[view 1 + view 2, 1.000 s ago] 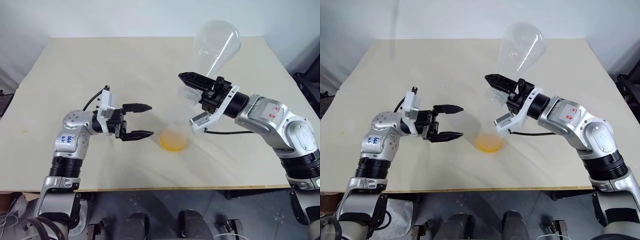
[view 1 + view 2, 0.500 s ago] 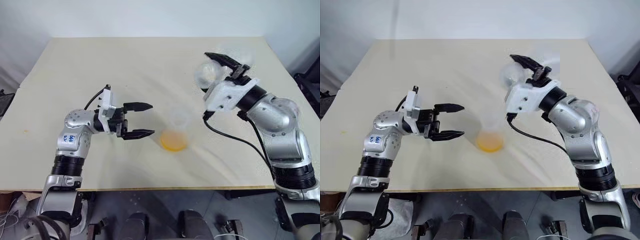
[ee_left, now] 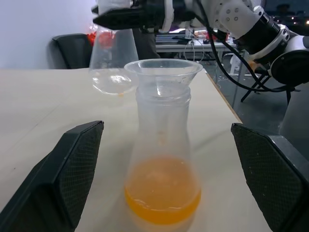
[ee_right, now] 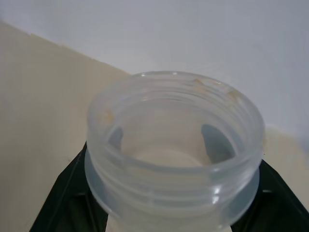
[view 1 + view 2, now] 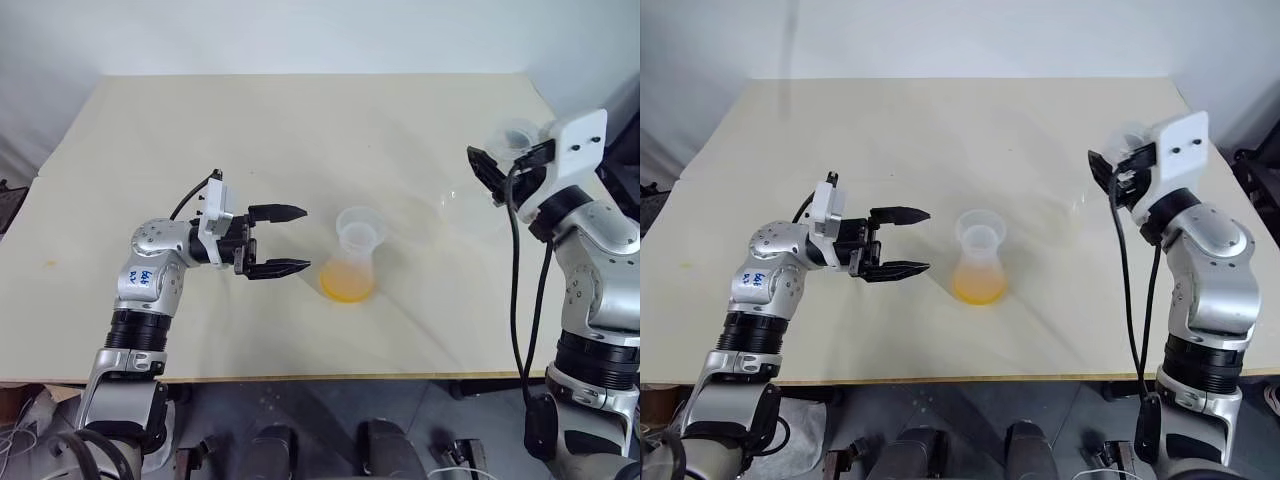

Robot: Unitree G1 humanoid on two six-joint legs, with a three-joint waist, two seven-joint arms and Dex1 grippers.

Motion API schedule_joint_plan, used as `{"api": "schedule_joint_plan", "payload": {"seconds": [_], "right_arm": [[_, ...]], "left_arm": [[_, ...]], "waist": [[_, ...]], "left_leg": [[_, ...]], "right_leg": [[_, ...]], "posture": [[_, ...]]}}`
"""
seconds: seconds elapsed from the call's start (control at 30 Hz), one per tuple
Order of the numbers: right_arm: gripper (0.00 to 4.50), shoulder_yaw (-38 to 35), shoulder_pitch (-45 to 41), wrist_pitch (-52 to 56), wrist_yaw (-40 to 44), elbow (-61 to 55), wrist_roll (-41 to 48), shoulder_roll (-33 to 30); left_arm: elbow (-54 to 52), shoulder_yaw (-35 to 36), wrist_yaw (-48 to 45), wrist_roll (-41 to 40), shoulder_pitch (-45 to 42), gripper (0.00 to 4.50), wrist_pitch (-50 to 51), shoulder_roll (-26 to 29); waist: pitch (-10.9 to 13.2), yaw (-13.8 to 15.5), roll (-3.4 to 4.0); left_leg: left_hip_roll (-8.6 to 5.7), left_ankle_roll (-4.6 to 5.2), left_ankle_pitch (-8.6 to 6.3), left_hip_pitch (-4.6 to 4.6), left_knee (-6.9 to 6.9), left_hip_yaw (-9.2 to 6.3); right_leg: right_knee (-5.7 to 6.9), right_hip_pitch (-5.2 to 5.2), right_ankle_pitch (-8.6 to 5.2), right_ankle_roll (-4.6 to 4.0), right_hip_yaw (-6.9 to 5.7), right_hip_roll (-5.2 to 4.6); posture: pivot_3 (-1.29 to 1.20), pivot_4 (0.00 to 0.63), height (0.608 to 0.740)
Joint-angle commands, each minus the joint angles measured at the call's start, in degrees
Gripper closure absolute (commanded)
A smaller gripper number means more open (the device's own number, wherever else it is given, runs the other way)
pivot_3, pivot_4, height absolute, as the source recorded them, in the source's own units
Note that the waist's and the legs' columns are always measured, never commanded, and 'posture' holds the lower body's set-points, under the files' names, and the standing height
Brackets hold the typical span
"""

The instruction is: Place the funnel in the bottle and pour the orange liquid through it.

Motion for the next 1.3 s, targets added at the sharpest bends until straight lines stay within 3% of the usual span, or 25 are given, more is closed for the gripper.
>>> {"api": "schedule_joint_plan", "payload": {"seconds": [0.03, 0.37, 0.57, 0.9, 1.3], "right_arm": [[2.02, -3.99, -0.13, -0.28, -2.04, 2.85, 4.23, 0.28], [2.02, -2.92, 3.23, -2.54, -3.21, 5.99, 8.01, 0.21], [0.04, -2.5, 4.55, -2.03, -3.34, 5.33, 8.95, -1.63], [0.04, -2.34, 9.21, 5.67, -1.3, -4.16, 13.42, -8.28], [0.04, -11.32, 21.64, 17.41, 4.8, -16.28, 24.7, -19.0]], "left_arm": [[-1.85, 1.09, -0.26, -0.51, 0.16, 0.0, -0.09, 1.0], [-3.04, 1.27, 0.13, -0.74, 0.48, 0.0, 0.95, 2.19], [-2.54, 1.21, 0.24, -0.53, 0.36, 0.0, 0.83, 2.15], [-0.51, 2.97, 1.52, -1.4, -0.53, 0.0, 2.45, 2.18], [0.82, 7.87, 3.65, -3.63, 0.0, 0.0, 7.6, 3.39]], "waist": [[0.0, -0.03, 0.0], [0.0, -0.03, 0.0], [0.0, -0.02, 0.0], [0.0, 0.09, 0.0], [0.0, 1.15, 0.0]], "left_leg": [[0.0, 0.0, 0.0, 0.0, 0.0, 0.0], [0.01, 0.0, 0.0, 0.0, -0.01, 0.01], [0.01, 0.0, 0.0, 0.0, 0.01, 0.02], [0.01, 0.01, 0.0, 0.0, -0.01, 0.01], [0.0, 0.02, -0.01, 0.0, 0.01, 0.0]], "right_leg": [[0.0, 0.0, 0.0, 0.0, 0.0, 0.0], [0.0, -0.01, 0.0, 0.0, 0.01, 0.0], [0.0, 0.0, 0.0, 0.0, 0.01, 0.0], [-0.01, 0.0, 0.0, 0.0, 0.0, -0.01], [-0.08, 0.07, 0.0, 0.0, 0.01, -0.03]], "posture": [[0.0, 0.15, 0.74], [0.0, 0.15, 0.74], [0.0, 0.15, 0.74], [0.0, 0.15, 0.74], [0.0, 0.15, 0.74]]}}
